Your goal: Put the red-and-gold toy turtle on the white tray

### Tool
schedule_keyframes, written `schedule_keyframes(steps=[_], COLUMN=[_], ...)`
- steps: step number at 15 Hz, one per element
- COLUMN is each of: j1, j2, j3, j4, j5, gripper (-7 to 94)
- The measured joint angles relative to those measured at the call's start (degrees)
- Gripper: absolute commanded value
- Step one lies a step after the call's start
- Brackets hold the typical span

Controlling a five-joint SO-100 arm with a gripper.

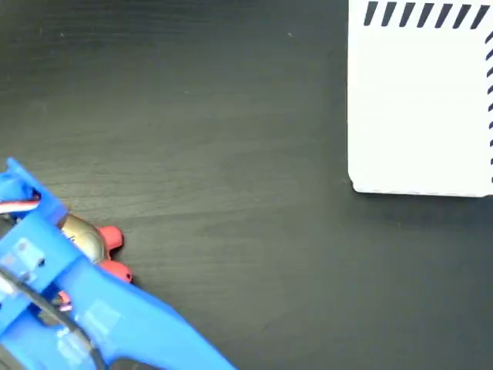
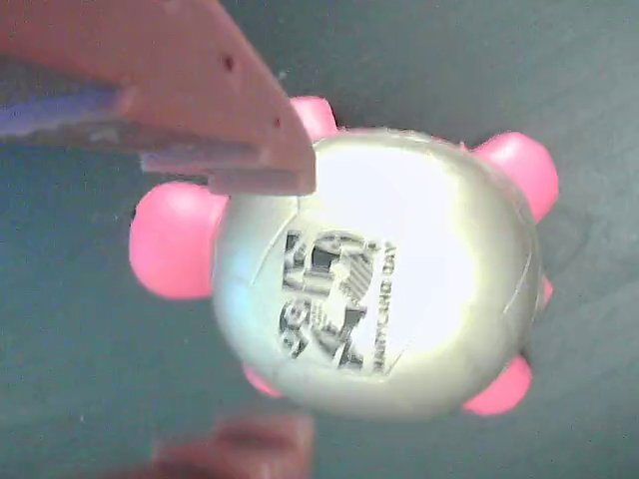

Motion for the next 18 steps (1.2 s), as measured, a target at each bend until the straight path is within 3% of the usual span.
schedule_keyframes(steps=[9,14,18], j1=[0.35,-0.79,-1.41], j2=[-3.16,-7.03,-8.61], j3=[1.05,1.14,1.14], j4=[2.72,2.02,1.14], j5=[2.99,4.57,5.45], gripper=[48,66,68])
